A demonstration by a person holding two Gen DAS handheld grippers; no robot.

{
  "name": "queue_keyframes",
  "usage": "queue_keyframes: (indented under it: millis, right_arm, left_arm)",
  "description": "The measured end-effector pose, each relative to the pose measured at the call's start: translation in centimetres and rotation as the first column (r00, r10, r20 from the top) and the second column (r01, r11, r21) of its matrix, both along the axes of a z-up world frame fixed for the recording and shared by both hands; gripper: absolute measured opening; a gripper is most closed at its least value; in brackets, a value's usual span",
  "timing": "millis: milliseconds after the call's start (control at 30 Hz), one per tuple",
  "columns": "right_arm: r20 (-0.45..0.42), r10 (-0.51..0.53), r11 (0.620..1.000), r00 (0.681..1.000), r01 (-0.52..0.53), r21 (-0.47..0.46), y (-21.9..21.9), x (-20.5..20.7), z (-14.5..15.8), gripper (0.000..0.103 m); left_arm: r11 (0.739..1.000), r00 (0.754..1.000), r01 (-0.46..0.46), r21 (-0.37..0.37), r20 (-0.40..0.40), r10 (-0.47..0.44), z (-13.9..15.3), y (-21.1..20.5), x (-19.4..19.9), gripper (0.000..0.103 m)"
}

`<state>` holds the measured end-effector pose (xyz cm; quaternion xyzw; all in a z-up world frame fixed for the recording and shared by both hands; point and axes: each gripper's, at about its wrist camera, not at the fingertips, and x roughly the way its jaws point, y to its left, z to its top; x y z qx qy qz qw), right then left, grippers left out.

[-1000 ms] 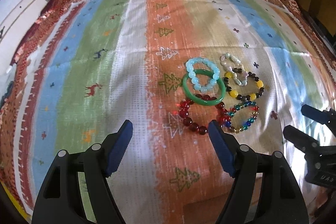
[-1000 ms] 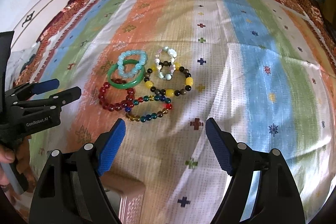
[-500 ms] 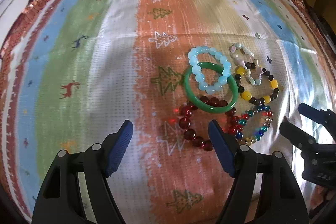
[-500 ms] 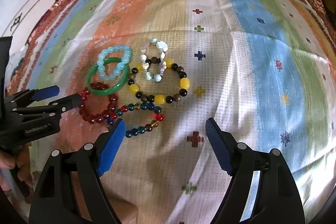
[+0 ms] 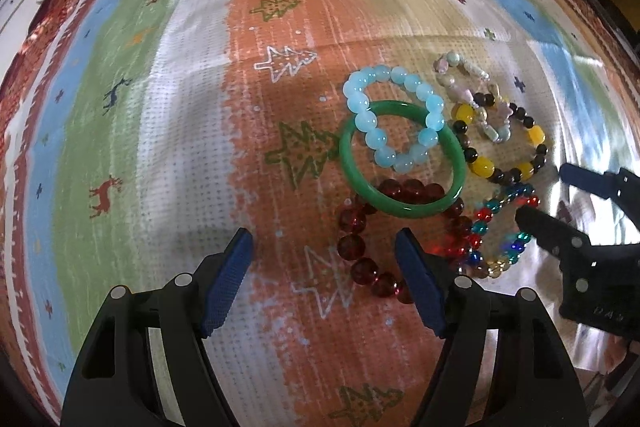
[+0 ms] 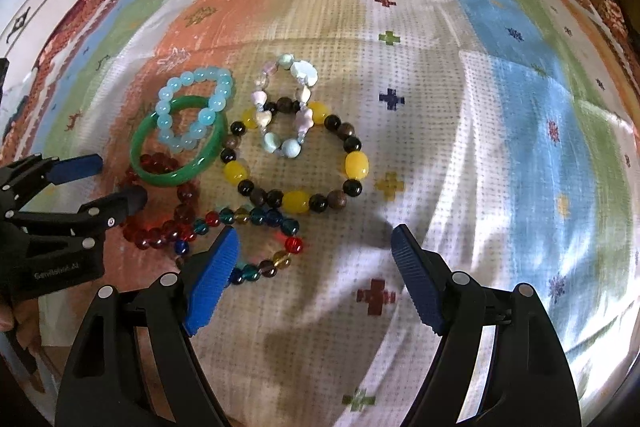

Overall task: Organize jewelry
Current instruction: 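Grasp the red bead bracelet with the left tool while the right grasps the multicolour bracelet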

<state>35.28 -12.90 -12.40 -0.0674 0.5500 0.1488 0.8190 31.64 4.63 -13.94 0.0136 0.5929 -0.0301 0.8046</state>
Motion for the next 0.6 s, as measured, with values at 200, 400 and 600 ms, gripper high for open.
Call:
queue_keyframes:
  millis: [200, 400, 600]
  right_arm:
    - [0.014, 0.027, 0.998, 1.0, -0.026, -0.054, 0.7, 0.1, -0.7, 0.078]
    - [0.019, 0.022, 0.996, 1.0, -0.02, -0.083, 0.5, 0.1, -0.6, 0.049]
    - [0.016, 0.042, 0.997, 0.999, -0.041, -0.068, 0.1, -0.2, -0.5, 0.012]
  left_arm:
    - [0.998, 0.999, 0.052, 0.022, 0.01, -0.052, -0.5, -0.1, 0.5, 0.073]
    - [0.993, 0.994, 0.11, 0.046, 0.015, -0.111, -0.4, -0.6, 0.4, 0.046]
    - [0.994, 0.994, 0.105, 0.028, 0.004, -0.105, -0.2, 0.3, 0.3, 0.015]
